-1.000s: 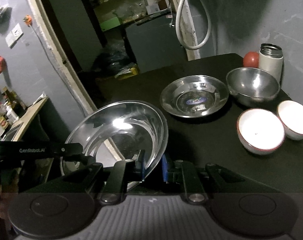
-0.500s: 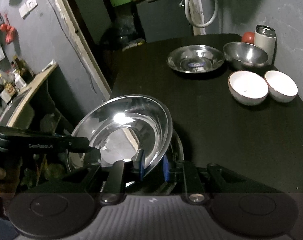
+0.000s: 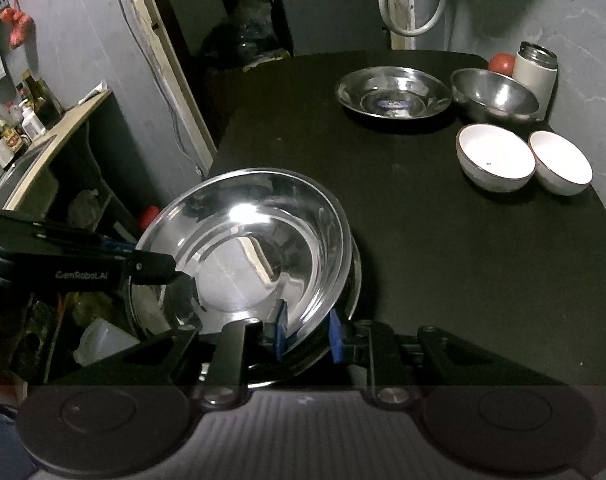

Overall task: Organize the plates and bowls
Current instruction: 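Close the left gripper on the large steel plate rim and lift it, then lower the held plate onto the other large steel plate, open left gripper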

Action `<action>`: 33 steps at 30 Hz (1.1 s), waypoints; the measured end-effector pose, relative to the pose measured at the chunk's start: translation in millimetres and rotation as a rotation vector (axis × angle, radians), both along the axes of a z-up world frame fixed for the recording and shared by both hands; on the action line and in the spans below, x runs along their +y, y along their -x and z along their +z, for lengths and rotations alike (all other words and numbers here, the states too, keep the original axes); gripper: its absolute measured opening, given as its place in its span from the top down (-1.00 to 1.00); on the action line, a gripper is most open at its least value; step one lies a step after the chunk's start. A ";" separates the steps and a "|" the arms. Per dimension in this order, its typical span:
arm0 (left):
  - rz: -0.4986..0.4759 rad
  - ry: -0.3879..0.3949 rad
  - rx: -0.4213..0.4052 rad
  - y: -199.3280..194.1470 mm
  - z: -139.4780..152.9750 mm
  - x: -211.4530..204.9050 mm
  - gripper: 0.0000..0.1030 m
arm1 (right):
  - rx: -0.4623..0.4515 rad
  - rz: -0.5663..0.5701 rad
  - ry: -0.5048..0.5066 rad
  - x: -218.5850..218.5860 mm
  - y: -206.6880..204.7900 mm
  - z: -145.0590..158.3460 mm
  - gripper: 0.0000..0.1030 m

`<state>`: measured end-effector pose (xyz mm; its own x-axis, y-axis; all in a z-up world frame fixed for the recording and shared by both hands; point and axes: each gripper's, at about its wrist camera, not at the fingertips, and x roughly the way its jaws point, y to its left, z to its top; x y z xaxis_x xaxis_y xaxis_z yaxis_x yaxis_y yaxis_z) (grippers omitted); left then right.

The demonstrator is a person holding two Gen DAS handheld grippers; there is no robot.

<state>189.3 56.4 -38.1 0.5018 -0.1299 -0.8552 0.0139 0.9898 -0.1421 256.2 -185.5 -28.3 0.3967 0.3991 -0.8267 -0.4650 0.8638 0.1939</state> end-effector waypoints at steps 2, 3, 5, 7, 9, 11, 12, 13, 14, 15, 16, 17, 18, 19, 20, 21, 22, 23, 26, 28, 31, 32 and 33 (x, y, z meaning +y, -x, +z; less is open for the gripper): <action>-0.001 -0.001 0.011 -1.6 -1.7 -0.4 0.55 | 0.012 0.003 -0.001 0.3 -0.7 -1.4 0.50; -0.002 -0.003 0.016 -3.0 -2.7 -1.3 0.55 | 0.016 0.004 0.000 0.5 -0.9 -1.7 0.50; -0.011 -0.014 0.024 -5.6 -4.0 -4.3 0.55 | 0.020 0.007 0.005 1.0 -2.0 -2.1 0.49; -0.019 -0.025 0.028 -7.7 -5.1 -6.6 0.55 | 0.023 0.008 0.009 1.9 -3.4 -2.2 0.49; -0.025 -0.031 0.035 -9.2 -7.0 -7.8 0.55 | 0.027 0.007 0.015 2.5 -4.1 -2.7 0.49; -0.032 -0.033 0.046 -11.7 -8.6 -7.6 0.55 | 0.033 0.005 0.020 3.0 -4.5 -3.1 0.49; -0.035 -0.034 0.049 -12.3 -9.2 -7.8 0.55 | 0.033 0.006 0.022 3.1 -4.9 -3.1 0.49; -0.039 -0.035 0.052 -13.2 -9.8 -8.6 0.55 | 0.033 0.006 0.024 3.2 -5.2 -3.1 0.49; -0.042 -0.036 0.055 -13.9 -10.4 -9.4 0.55 | 0.034 0.005 0.026 3.6 -4.9 -2.8 0.49; -0.044 -0.035 0.058 -14.4 -11.1 -10.0 0.55 | 0.034 0.005 0.029 3.4 -4.8 -2.8 0.49; -0.046 -0.034 0.062 -15.1 -11.9 -10.5 0.55 | 0.035 0.005 0.032 3.5 -5.0 -2.6 0.48; -0.046 -0.032 0.065 -16.1 -12.9 -10.9 0.55 | 0.036 0.006 0.035 3.4 -4.7 -2.5 0.47; -0.044 -0.029 0.067 -16.3 -13.4 -10.7 0.55 | 0.037 0.006 0.038 3.1 -4.5 -2.4 0.46; -0.043 -0.025 0.069 -16.9 -13.9 -10.2 0.55 | 0.039 0.007 0.041 2.7 -4.4 -2.3 0.46; -0.040 -0.019 0.072 -17.2 -14.5 -9.2 0.55 | 0.040 0.007 0.044 2.5 -4.3 -2.1 0.46; -0.036 -0.014 0.073 -17.7 -14.8 -8.5 0.55 | 0.041 0.006 0.045 2.2 -4.2 -2.1 0.46; -0.036 -0.012 0.074 -18.1 -15.0 -7.8 0.55 | 0.042 0.007 0.047 2.1 -4.3 -2.1 0.46; -0.036 -0.012 0.075 -18.3 -15.1 -7.7 0.55 | 0.043 0.007 0.048 2.2 -4.1 -1.9 0.46; -0.036 -0.013 0.074 -17.9 -15.1 -8.2 0.55 | 0.044 0.009 0.047 1.5 -4.2 -2.1 0.43; -0.034 -0.010 0.074 -17.7 -15.1 -7.5 0.55 | 0.044 0.010 0.046 1.2 -4.0 -2.0 0.41; -0.032 -0.009 0.074 -17.3 -15.0 -7.0 0.55 | 0.046 0.011 0.045 1.0 -3.6 -1.9 0.39; -0.030 -0.008 0.074 -17.3 -15.1 -6.7 0.55 | 0.046 0.011 0.045 1.0 -3.6 -2.0 0.35; -0.029 -0.007 0.074 -17.2 -15.1 -6.2 0.55 | 0.051 0.010 0.047 0.7 -3.8 -2.6 0.31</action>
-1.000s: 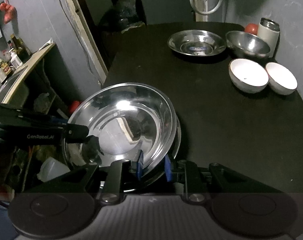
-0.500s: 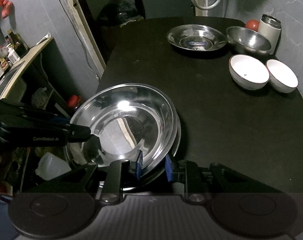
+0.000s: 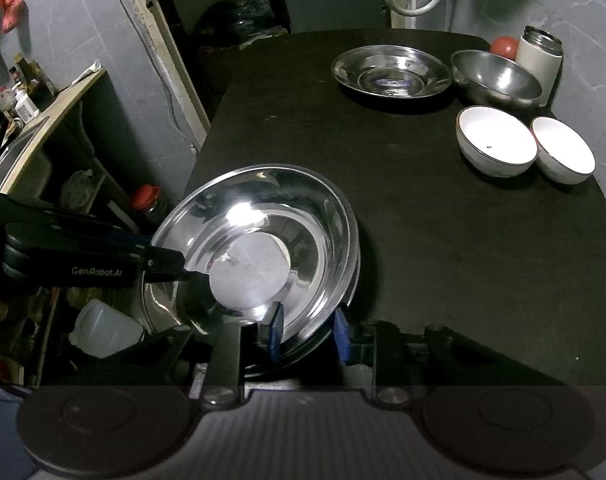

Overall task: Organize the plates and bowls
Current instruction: 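Lower the held plate onto the other large steel plate, open left gripper, then move the left gripper to the small labeled steel plate and grasp its rim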

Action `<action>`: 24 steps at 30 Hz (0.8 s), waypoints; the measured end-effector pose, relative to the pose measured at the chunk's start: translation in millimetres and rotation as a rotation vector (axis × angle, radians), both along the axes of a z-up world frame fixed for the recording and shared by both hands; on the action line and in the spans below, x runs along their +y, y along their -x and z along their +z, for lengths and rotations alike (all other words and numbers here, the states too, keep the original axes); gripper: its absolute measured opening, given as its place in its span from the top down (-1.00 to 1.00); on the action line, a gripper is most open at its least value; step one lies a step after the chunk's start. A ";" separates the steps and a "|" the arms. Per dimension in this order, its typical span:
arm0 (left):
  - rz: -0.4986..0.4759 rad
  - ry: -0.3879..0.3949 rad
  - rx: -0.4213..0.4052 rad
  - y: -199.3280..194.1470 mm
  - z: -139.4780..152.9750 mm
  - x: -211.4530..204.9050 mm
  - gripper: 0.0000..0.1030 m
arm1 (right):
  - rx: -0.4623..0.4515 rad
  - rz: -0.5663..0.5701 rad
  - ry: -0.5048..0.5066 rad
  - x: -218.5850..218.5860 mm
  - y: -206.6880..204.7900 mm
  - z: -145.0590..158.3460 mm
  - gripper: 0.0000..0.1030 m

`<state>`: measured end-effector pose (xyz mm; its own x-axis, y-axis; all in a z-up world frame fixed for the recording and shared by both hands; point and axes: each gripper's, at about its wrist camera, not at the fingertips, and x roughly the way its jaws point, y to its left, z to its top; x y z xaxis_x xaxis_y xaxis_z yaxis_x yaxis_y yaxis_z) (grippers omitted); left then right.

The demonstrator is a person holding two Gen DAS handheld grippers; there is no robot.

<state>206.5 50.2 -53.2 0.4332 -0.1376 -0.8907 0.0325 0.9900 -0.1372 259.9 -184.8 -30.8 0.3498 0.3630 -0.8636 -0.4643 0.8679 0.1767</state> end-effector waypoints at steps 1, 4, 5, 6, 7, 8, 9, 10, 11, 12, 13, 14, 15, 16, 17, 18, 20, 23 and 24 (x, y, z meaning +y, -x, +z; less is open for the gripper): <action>0.003 0.001 0.000 -0.2 -0.1 0.3 0.55 | 0.007 -0.001 0.002 -0.3 -0.3 -1.3 0.31; 0.013 0.004 -0.005 -0.5 0.7 2.1 0.43 | 0.018 -0.005 0.001 -1.8 0.6 -2.9 0.29; 0.016 0.005 -0.009 -1.2 1.5 2.6 0.38 | 0.018 -0.006 0.000 -1.9 0.9 -2.7 0.29; 0.018 0.005 -0.015 -1.8 2.8 3.6 0.30 | 0.018 -0.007 -0.002 -2.2 1.0 -2.6 0.29; 0.023 0.004 -0.022 -2.3 4.3 4.7 0.18 | 0.019 -0.007 -0.003 -2.5 0.6 -2.7 0.28; 0.029 0.003 -0.028 -2.6 5.9 6.4 0.11 | 0.020 -0.008 -0.005 -2.8 0.5 -2.8 0.25; 0.037 0.002 -0.036 -3.3 7.6 8.5 0.00 | 0.021 -0.010 -0.005 -3.1 0.0 -2.9 0.17; 0.044 0.001 -0.042 -4.4 9.0 9.9 -0.07 | 0.021 -0.013 -0.006 -3.5 -0.4 -2.9 0.12; 0.050 -0.001 -0.047 -5.8 10.6 11.5 -0.11 | 0.020 -0.017 -0.007 -4.4 -1.1 -2.8 0.03; 0.058 -0.003 -0.054 -7.6 12.2 13.2 -0.21 | 0.019 -0.022 -0.009 -5.3 -1.3 -2.6 -0.01; 0.064 -0.005 -0.061 -9.4 13.8 15.3 -0.32 | 0.017 -0.026 -0.012 -6.3 -1.9 -2.4 -0.08; 0.070 -0.009 -0.068 -11.6 15.1 17.1 -0.38 | 0.016 -0.031 -0.015 -7.3 -2.1 -2.1 -0.14; 0.079 -0.014 -0.075 -13.6 16.4 18.5 -0.50 | 0.015 -0.036 -0.017 -8.0 -2.7 -2.0 -0.23; 0.091 -0.021 -0.082 -16.1 17.6 19.9 -0.62 | 0.015 -0.041 -0.020 -9.0 -3.4 -1.9 -0.28; 0.101 -0.026 -0.088 -17.8 18.3 21.6 -0.66 | 0.012 -0.047 -0.025 -10.0 -4.0 -1.6 -0.43; 0.110 -0.025 -0.092 -20.7 19.4 23.0 -0.71 | 0.009 -0.051 -0.031 -11.0 -4.5 -1.2 -0.54; 0.117 -0.012 -0.097 -26.1 20.2 25.9 -0.76 | 0.004 -0.061 -0.040 -12.7 -6.0 -1.1 -0.66; 0.122 0.013 -0.103 -37.2 20.4 31.4 -0.87 | 0.000 -0.074 -0.049 -14.8 -8.8 -2.1 -0.76; 0.129 0.018 -0.107 -41.8 20.7 33.9 -0.96 | -0.004 -0.081 -0.054 -15.7 -9.7 -2.3 -0.82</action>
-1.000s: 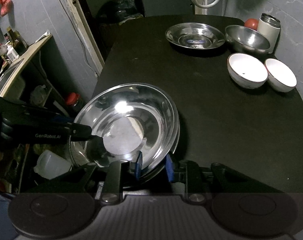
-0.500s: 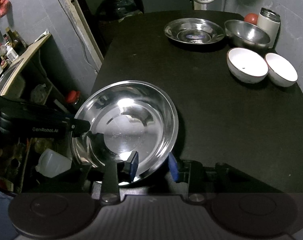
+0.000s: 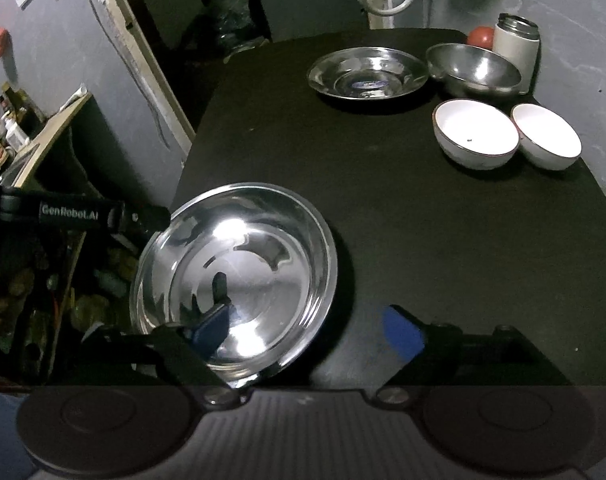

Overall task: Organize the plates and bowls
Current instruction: 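Move the left gripper to the small labeled steel plate and grasp its rim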

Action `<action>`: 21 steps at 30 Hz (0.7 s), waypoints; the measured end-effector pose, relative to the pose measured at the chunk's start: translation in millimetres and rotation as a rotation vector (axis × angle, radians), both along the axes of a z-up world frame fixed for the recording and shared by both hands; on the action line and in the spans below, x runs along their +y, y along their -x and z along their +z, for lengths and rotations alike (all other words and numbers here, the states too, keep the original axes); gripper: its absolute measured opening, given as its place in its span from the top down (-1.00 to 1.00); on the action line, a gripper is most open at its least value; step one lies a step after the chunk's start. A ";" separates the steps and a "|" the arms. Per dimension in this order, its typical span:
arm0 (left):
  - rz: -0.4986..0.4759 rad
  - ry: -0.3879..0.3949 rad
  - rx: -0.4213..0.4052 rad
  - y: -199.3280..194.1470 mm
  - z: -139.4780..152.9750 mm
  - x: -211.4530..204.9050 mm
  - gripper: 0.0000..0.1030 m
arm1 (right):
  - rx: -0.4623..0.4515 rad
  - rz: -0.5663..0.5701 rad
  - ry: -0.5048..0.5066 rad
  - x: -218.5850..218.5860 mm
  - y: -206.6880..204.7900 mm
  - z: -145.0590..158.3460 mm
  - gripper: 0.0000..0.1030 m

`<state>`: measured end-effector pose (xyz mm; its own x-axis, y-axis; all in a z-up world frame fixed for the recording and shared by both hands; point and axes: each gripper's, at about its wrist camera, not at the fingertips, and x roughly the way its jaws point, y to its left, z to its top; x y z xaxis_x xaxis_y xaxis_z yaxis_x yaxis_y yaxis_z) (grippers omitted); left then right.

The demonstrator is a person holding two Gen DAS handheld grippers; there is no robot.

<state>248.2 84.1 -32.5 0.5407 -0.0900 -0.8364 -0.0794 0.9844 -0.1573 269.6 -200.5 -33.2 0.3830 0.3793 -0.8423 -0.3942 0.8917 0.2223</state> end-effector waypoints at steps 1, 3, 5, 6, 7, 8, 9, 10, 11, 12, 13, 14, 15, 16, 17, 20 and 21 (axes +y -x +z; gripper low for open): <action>0.013 0.006 -0.007 -5.0 1.0 3.4 -0.98 | -0.006 -0.007 -0.004 -0.6 -0.7 0.2 -0.85; 0.037 0.030 -0.017 -16.4 3.4 10.8 -0.98 | -0.021 -0.028 -0.006 -2.0 -3.3 0.6 -0.96; 0.058 0.058 -0.021 -28.4 5.1 17.8 -0.98 | -0.037 -0.050 -0.006 -3.8 -7.1 1.7 -0.98; 0.065 0.070 -0.024 -35.2 6.1 20.4 -0.98 | -0.044 -0.058 -0.011 -4.8 -9.5 2.4 -0.99; 0.068 0.078 -0.028 -41.5 7.1 22.3 -0.98 | -0.050 -0.068 -0.018 -5.6 -12.5 3.3 -0.99; 0.069 0.083 -0.036 -49.3 8.6 23.9 -0.98 | -0.057 -0.078 -0.024 -6.1 -15.9 4.1 -0.99; 0.068 0.086 -0.045 -54.9 9.5 23.9 -0.98 | -0.064 -0.085 -0.029 -6.3 -19.8 5.1 -0.99; 0.066 0.091 -0.063 -63.5 11.5 24.7 -0.98 | -0.075 -0.094 -0.035 -6.2 -24.3 6.6 -0.99; 0.062 0.097 -0.079 -70.3 12.4 24.6 -0.98 | -0.086 -0.102 -0.040 -6.0 -29.1 7.8 -0.99; 0.058 0.102 -0.092 -77.7 13.8 25.2 -0.99 | -0.099 -0.112 -0.048 -5.9 -34.9 9.5 -0.99; 0.056 0.104 -0.102 -86.5 14.7 24.7 -0.99 | -0.110 -0.121 -0.055 -5.8 -41.4 10.9 -0.99; 0.055 0.103 -0.113 -95.0 15.6 24.0 -0.99 | -0.121 -0.130 -0.061 -5.4 -48.3 12.3 -0.99; 0.054 0.101 -0.128 -103.0 16.1 23.0 -0.99 | -0.133 -0.140 -0.066 -4.8 -55.8 13.6 -0.99; 0.048 0.101 -0.146 -111.6 16.3 22.1 -0.99 | -0.145 -0.148 -0.071 -4.3 -63.6 14.5 -0.99; 0.042 0.101 -0.160 -119.7 16.3 20.8 -0.99 | -0.156 -0.155 -0.075 -3.3 -72.3 15.7 -0.99; 0.022 0.109 -0.186 -145.8 12.9 14.5 -0.99 | -0.180 -0.165 -0.082 0.3 -97.8 17.5 -0.99; 0.018 0.113 -0.188 -153.6 10.8 12.6 -0.99 | -0.187 -0.166 -0.083 2.0 -106.0 17.3 -0.99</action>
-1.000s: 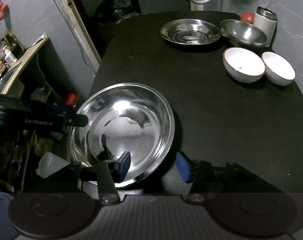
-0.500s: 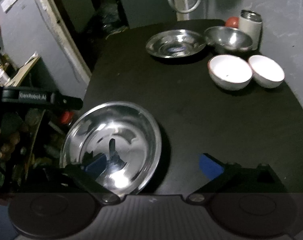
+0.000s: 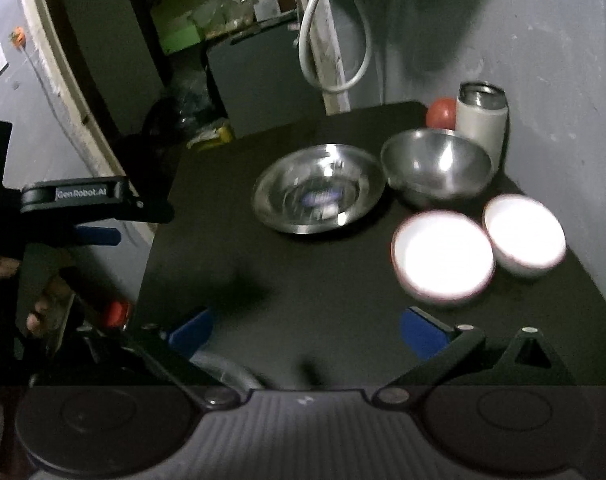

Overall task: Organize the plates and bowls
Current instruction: 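Move the left gripper to the small labeled steel plate and grasp its rim, then lift the labeled plate with the left gripper and carry it toward the stacked plates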

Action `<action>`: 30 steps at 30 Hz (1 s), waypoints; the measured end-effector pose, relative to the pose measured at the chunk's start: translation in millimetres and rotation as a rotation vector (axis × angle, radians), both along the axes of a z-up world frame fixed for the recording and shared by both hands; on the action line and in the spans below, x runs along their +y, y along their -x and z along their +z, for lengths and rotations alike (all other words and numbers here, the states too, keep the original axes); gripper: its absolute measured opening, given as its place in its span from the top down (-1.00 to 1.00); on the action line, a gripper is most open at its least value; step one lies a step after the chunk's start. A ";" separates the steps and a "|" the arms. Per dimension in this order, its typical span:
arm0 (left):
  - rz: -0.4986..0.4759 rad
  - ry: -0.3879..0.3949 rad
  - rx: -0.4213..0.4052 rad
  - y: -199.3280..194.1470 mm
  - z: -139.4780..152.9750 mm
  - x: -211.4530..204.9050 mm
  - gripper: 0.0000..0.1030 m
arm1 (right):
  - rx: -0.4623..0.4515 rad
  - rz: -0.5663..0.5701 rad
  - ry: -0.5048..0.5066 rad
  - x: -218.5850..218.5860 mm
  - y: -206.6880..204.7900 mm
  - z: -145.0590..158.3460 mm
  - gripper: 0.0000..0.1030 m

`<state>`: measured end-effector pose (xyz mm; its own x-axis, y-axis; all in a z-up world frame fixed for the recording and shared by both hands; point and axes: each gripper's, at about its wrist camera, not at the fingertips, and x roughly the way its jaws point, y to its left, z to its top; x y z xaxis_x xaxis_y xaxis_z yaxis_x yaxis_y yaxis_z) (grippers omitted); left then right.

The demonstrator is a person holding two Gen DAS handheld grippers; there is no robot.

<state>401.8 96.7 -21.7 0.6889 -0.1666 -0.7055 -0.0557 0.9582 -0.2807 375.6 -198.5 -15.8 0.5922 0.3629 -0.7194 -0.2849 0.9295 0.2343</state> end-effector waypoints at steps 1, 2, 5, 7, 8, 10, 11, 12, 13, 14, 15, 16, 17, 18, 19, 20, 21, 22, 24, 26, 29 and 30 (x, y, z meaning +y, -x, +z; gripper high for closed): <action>-0.003 0.003 -0.005 -8.6 -2.4 -2.2 -0.99 | -0.008 -0.002 0.001 1.7 -9.2 -0.4 -0.99; -0.006 0.004 -0.012 -16.2 -4.7 -4.0 -0.99 | -0.017 -0.005 0.001 3.0 -16.8 -1.0 -0.99; -0.014 -0.006 -0.018 -34.5 -14.5 -9.6 -0.99 | -0.034 -0.010 0.015 8.3 -37.7 -3.9 -0.99; -0.019 -0.003 -0.006 -47.6 -21.3 -11.1 -0.99 | -0.046 -0.001 0.046 13.5 -50.3 -6.9 -0.99; -0.023 0.000 -0.002 -52.1 -23.7 -11.5 -0.99 | -0.049 0.008 0.057 16.0 -56.4 -9.0 -0.99; -0.035 -0.007 0.010 -63.1 -28.3 -14.2 -0.99 | -0.045 0.015 0.070 19.5 -65.5 -13.6 -0.99; -0.046 -0.018 0.024 -68.9 -30.3 -17.0 -0.99 | -0.044 0.016 0.072 20.9 -70.2 -15.9 -0.99; -0.054 -0.026 0.040 -72.8 -32.5 -17.6 -0.99 | -0.041 0.016 0.076 22.3 -75.7 -18.4 -0.99; -0.062 -0.030 0.052 -77.4 -34.2 -20.1 -0.99 | -0.038 0.012 0.083 23.2 -79.0 -20.4 -0.99; -0.067 -0.029 0.057 -80.6 -35.2 -21.7 -0.99 | -0.035 0.006 0.092 24.1 -82.0 -22.4 -0.99; -0.070 -0.031 0.059 -83.1 -36.3 -23.4 -0.99 | -0.035 0.000 0.103 24.6 -85.2 -24.6 -0.98; -0.070 -0.040 0.061 -85.7 -37.5 -26.2 -0.99 | -0.041 -0.004 0.111 24.2 -87.1 -26.1 -0.97; -0.070 -0.051 0.060 -88.0 -38.6 -28.7 -0.98 | -0.044 -0.007 0.116 24.7 -88.7 -27.5 -0.95; -0.072 -0.064 0.060 -89.8 -39.8 -31.0 -0.98 | -0.041 -0.009 0.120 25.4 -90.7 -29.2 -0.92; -0.079 -0.076 0.060 -91.4 -40.6 -33.4 -0.98 | -0.036 -0.013 0.121 26.2 -92.9 -30.7 -0.91; -0.083 -0.084 0.058 -92.9 -41.1 -35.2 -0.98 | -0.029 -0.017 0.121 27.0 -95.2 -32.1 -0.86; -0.086 -0.091 0.055 -94.4 -41.4 -36.6 -0.98 | -0.023 -0.021 0.119 27.5 -97.1 -33.5 -0.80; -0.087 -0.093 0.052 -95.5 -41.4 -36.8 -0.98 | -0.021 -0.020 0.116 28.5 -99.4 -34.1 -0.79; -0.083 -0.090 0.044 -97.5 -41.6 -36.6 -0.96 | -0.024 -0.017 0.122 31.8 -102.8 -35.7 -0.74; -0.082 -0.082 0.040 -99.3 -41.7 -36.3 -0.91 | -0.019 -0.018 0.138 34.8 -106.8 -36.8 -0.67; -0.083 -0.076 0.045 -102.6 -43.1 -36.7 -0.77 | -0.005 -0.030 0.162 37.1 -110.3 -38.9 -0.61; -0.084 -0.074 0.046 -102.0 -43.3 -36.2 -0.71 | 0.002 -0.034 0.168 37.9 -111.9 -40.2 -0.57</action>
